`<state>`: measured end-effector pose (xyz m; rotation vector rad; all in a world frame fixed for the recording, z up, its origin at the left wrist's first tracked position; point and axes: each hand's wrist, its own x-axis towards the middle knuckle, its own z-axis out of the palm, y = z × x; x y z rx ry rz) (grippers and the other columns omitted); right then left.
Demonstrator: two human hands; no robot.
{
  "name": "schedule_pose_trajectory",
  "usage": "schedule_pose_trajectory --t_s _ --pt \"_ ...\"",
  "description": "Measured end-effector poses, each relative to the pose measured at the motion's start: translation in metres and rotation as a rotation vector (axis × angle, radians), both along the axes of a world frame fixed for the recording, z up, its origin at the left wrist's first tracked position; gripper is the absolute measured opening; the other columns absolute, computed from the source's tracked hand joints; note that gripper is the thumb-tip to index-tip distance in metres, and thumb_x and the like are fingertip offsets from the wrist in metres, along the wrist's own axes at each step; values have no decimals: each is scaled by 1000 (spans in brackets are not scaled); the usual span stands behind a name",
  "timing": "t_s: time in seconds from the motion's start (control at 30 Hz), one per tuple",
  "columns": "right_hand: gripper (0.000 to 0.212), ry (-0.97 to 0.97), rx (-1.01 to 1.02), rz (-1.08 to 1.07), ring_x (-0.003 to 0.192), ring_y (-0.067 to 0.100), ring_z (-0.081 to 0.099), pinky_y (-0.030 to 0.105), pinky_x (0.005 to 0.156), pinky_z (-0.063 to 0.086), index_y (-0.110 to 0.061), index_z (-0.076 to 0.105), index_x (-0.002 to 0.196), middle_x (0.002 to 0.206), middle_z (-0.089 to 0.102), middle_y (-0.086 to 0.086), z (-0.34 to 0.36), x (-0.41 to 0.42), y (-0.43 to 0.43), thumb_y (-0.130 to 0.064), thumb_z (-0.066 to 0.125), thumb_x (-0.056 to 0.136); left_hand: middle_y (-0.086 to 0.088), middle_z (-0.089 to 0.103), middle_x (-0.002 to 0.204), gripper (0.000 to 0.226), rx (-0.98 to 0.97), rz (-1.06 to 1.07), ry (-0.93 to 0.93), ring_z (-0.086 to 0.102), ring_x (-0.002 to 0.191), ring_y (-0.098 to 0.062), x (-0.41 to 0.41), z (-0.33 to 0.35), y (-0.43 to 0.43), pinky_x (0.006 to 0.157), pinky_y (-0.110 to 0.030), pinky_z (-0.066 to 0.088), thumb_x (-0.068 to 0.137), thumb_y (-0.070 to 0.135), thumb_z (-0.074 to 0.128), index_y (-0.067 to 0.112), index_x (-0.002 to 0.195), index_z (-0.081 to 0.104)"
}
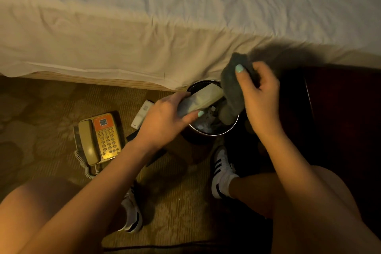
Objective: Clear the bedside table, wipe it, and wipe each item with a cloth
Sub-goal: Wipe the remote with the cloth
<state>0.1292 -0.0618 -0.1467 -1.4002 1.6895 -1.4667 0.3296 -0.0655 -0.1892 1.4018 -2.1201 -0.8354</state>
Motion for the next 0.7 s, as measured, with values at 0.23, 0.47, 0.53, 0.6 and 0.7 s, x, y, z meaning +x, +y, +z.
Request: schedule_pose_trajectory --t_s 0.23,0.47,0.53,0.6,0.7 --pt "30 630 -23 223 92 24 59 40 80 46 -9 67 91 91 66 5 -25 19 -1 -36 55 86 -9 67 104 65 -182 -49 47 62 97 -24 -9 7 9 80 -28 45 78 56 57 9 122 61" --pt "31 428 244 79 63 18 47 32 60 34 -7 58 74 62 52 -2 -22 19 -4 -28 51 96 -10 68 104 56 -355 -170 -40 60 94 -24 -11 12 11 79 -32 46 83 47 62 4 119 62" --pt "31 185 369 0 58 14 44 29 58 33 -6 57 72 59 48 -2 -18 11 -10 -23 50 97 -10 68 106 56 -385 -204 -75 59 95 -24 -15 14 11 81 -30 42 84 48 61 4 119 62" --pt "30 57 465 -25 58 8 45 22 53 35 -5 58 79 64 50 -1 -19 3 -10 -22 45 100 -10 68 107 56 -402 -232 -98 58 96 -24 -17 15 11 81 -27 40 84 47 62 4 119 62" --pt "24 97 503 -63 67 10 48 21 58 32 -7 56 92 75 51 -3 -15 -11 -1 -22 40 102 -9 68 108 57 -396 -264 -103 59 97 -24 -20 19 17 81 -29 43 84 49 60 5 120 63"
